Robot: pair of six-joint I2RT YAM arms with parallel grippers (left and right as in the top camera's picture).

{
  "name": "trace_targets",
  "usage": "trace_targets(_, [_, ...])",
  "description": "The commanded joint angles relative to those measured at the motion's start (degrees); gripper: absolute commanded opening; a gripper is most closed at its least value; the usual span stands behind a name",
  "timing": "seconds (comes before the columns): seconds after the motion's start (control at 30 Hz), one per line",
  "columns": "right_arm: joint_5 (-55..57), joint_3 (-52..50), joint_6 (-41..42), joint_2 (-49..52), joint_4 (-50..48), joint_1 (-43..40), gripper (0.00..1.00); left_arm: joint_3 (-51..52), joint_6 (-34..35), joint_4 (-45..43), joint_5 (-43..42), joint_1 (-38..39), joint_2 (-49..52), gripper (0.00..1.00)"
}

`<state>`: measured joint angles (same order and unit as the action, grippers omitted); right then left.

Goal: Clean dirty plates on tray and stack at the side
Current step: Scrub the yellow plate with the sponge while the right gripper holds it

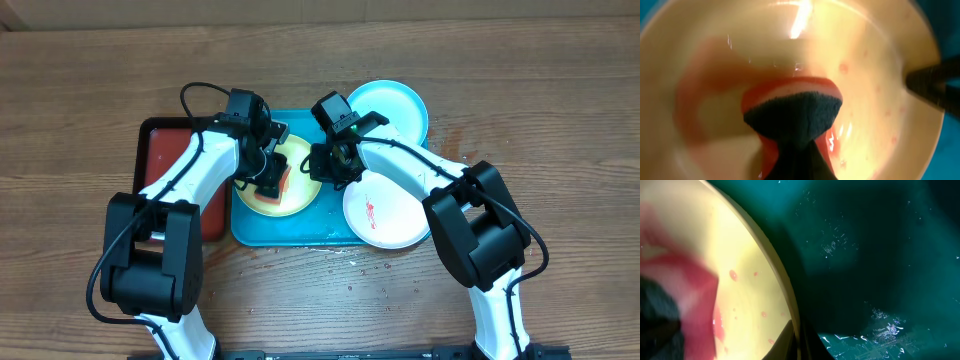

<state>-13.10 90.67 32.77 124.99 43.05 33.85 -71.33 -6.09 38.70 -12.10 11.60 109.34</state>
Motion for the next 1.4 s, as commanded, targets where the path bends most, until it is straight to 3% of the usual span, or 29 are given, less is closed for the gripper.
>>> trace_targets(0.0, [-0.11,-0.63,0.02,-0.46,-0.11,-0.07,0.05,2.56,2.1,-5.7,-1.92,0.07,0.07,0.04])
trace_targets(0.07, [-0.09,-0.63,0.02,-0.46,-0.07,-0.07,0.05,4.22,4.26,-10.1,0.92,0.07,0.07,0.04])
trace_targets(0.13, [-0.07,-0.63,0.02,-0.46,-0.13,-0.07,0.05,6.01,9.01,-14.29,8.85,0.07,0.07,0.04])
trace_targets(0.3, [-0.07,-0.63,0.02,-0.46,-0.39,-0.07,0.06,6.05,17.25,-14.82,24.87,0.07,0.04,0.04])
trace_targets(0.47, [-0.09,-0.63,0.02,-0.46,-0.59,-0.07,0.08,3.93,17.29,-7.39,25.49,0.07,0.04,0.04])
trace_targets(0.6, [-0.09,-0.63,0.02,-0.46,-0.72,-0.07,0.08,1.51,16.31,1.36,21.33,0.07,0.04,0.04])
trace_targets(0.7, [-0.09,-0.63,0.04,-0.46,-0.96,-0.07,0.08,-0.42,15.56,7.23,12.24,0.07,0.04,0.04])
trace_targets(0.87, [-0.11,-0.63,0.04,-0.46,-1.25,-0.07,0.08,-0.55,6.88,8.15,-8.5,0.09,0.07,0.04])
trace_targets(0.97, [-0.13,-0.63,0.04,-0.46,-1.22,-0.07,0.08,-0.48,6.03,5.99,-9.62,0.07,0.07,0.04])
trace_targets(1.2, [-0.13,-0.63,0.04,-0.46,-1.18,-0.07,0.08,-0.39,8.7,-6.36,0.81,0.07,0.07,0.04])
trace_targets(1.37, [-0.11,-0.63,0.02,-0.46,-0.83,-0.07,0.08,-0.42,16.28,-11.13,19.69,0.07,0.07,0.04])
